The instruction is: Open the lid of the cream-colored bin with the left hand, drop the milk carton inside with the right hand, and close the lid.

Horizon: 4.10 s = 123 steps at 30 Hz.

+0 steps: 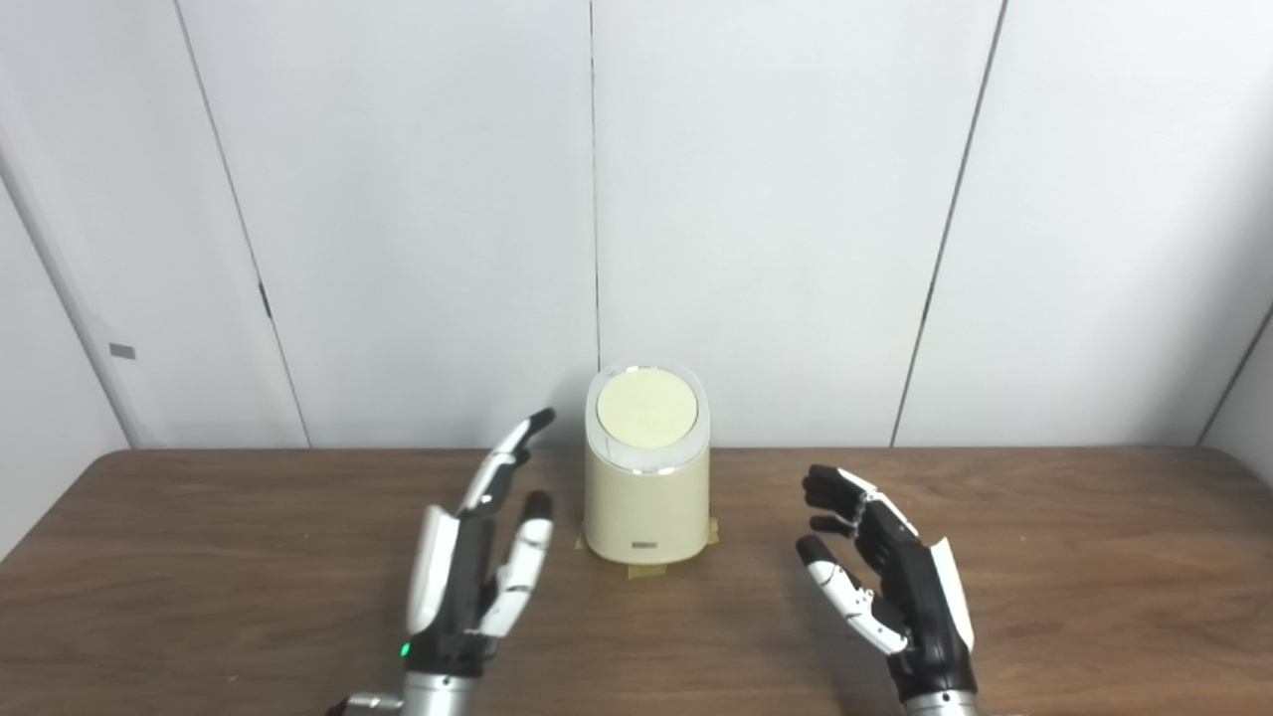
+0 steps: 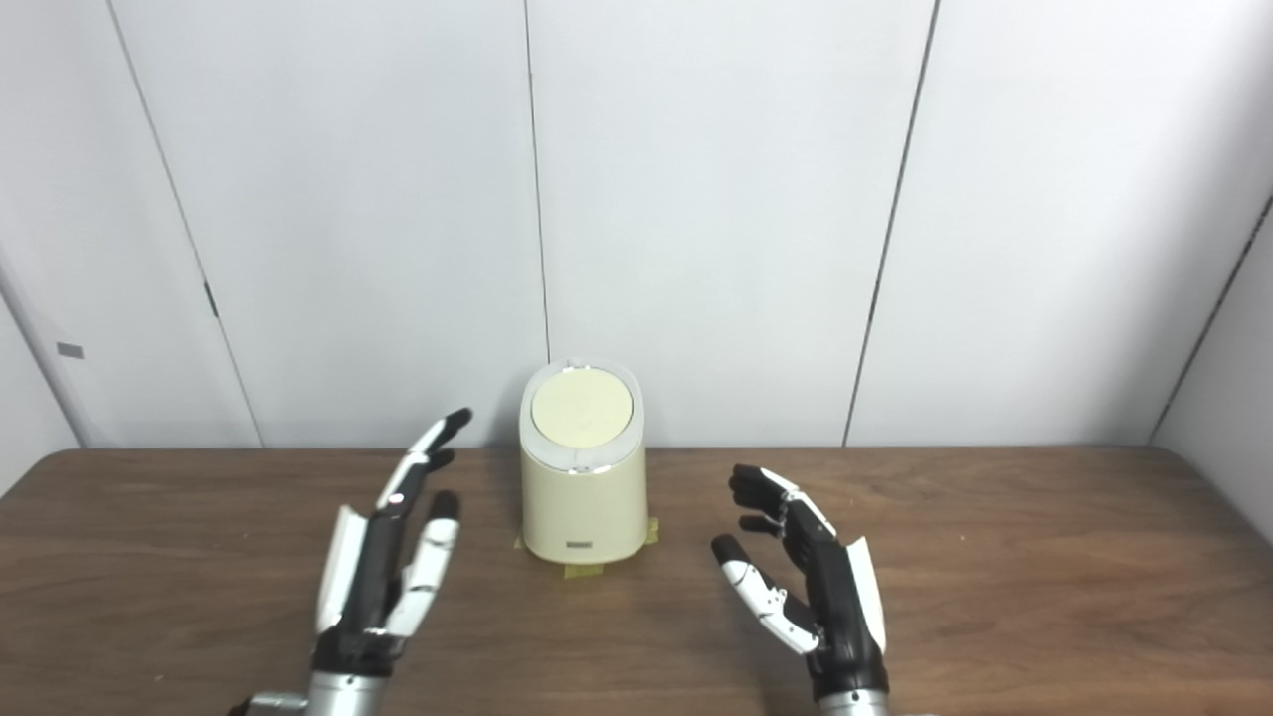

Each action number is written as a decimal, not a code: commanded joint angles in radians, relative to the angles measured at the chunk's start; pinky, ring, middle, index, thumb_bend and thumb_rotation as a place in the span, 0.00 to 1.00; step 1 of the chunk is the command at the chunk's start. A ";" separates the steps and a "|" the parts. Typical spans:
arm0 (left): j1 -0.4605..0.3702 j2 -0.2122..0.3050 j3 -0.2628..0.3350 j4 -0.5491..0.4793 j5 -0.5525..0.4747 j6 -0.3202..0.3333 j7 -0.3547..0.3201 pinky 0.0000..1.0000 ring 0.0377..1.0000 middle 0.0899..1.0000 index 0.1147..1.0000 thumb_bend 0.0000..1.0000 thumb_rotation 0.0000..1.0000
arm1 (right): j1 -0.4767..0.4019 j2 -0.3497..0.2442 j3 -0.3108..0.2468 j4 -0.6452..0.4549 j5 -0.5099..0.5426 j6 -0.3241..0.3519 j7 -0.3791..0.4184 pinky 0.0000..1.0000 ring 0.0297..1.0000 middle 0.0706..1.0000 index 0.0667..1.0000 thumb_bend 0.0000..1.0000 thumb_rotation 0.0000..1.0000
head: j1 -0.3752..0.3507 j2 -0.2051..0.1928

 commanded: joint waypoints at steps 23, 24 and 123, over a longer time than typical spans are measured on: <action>0.162 -0.032 0.104 -0.011 -0.226 -0.012 -0.153 0.66 0.73 0.73 0.69 0.22 0.28 | 0.110 -0.013 -0.023 -0.086 0.008 -0.011 0.009 0.60 0.68 0.69 0.69 0.28 0.35 | -0.014 -0.004; 0.163 -0.033 0.106 -0.005 -0.222 -0.015 -0.151 0.66 0.73 0.73 0.69 0.21 0.29 | 0.111 -0.014 -0.022 -0.082 0.010 -0.013 0.012 0.61 0.68 0.70 0.69 0.28 0.35 | -0.016 -0.002; 0.239 -0.014 0.105 -0.108 -0.156 0.143 -0.234 0.67 0.74 0.75 0.72 0.18 0.25 | 0.156 -0.024 0.005 -0.072 -0.112 -0.009 -0.004 0.53 0.63 0.64 0.65 0.28 0.30 | 0.002 0.044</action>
